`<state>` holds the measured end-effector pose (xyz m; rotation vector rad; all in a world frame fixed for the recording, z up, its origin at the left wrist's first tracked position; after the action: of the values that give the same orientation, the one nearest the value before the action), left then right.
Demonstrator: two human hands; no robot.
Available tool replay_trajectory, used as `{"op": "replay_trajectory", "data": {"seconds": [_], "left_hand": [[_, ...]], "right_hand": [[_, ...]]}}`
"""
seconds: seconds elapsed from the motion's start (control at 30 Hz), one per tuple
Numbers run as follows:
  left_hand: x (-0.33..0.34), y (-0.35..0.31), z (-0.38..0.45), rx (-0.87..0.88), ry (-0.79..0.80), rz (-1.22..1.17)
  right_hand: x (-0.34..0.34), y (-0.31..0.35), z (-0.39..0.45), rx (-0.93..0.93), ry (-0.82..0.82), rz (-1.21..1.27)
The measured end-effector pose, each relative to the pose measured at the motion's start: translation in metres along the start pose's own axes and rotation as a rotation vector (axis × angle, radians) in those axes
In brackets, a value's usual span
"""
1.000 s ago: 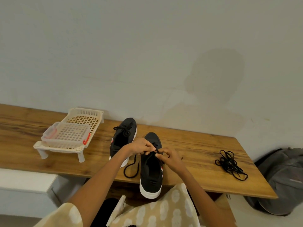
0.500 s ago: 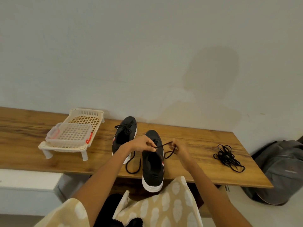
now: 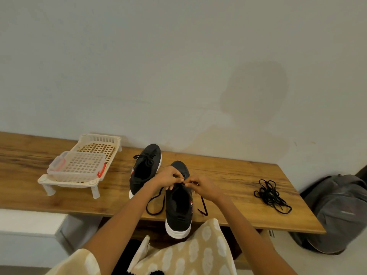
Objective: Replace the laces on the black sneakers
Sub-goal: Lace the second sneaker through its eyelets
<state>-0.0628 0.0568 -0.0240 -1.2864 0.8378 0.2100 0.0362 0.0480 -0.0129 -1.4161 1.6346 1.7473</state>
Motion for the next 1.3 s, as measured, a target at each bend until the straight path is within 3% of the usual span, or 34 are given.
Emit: {"op": "replay_trajectory", "data": {"seconds": [0.2, 0.4, 0.53, 0.67, 0.87, 1.03, 1.13, 1.23, 1.3], "left_hand": [[-0.001, 0.003, -0.005, -0.029, 0.027, -0.130], [0.001, -0.003, -0.007, -0.011, 0.064, -0.107], [-0.004, -0.002, -0.006, 0.040, -0.043, -0.025], [-0.006, -0.005, -0.013, 0.146, -0.174, -0.017], [-0.008, -0.008, -0.019, 0.189, -0.327, 0.102], [-0.008, 0.011, -0.029, 0.089, -0.494, -0.069], [-0.011, 0.007, -0.030, 0.077, -0.507, -0.118], [-0.006, 0.005, -0.023, 0.072, -0.373, -0.107], [-0.003, 0.005, -0.019, 0.065, -0.286, -0.040]], "right_hand": [[0.004, -0.012, 0.008, 0.052, -0.059, 0.127], [0.003, -0.017, 0.005, 0.088, -0.145, 0.311], [0.005, -0.026, 0.004, 0.129, -0.135, 0.490], [-0.017, -0.034, 0.001, 0.221, -0.233, 0.754], [0.012, -0.010, 0.020, 0.185, 0.162, 0.432], [0.012, -0.013, 0.020, 0.205, 0.190, 0.409], [0.009, -0.018, 0.024, 0.248, 0.124, 0.473], [-0.003, -0.031, 0.023, 0.371, -0.064, 0.750], [-0.006, -0.036, 0.022, 0.390, -0.155, 0.741]]}}
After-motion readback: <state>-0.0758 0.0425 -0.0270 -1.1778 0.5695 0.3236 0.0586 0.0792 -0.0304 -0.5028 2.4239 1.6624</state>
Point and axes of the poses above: each hand's wrist, its own z-axis towards the middle knuckle, its own x-axis out of the palm, y = z × x, the point moved 10 cm from there along z, towards the middle knuckle, and after that the axes turned 14 degrees about x, right-handed, at the moved point
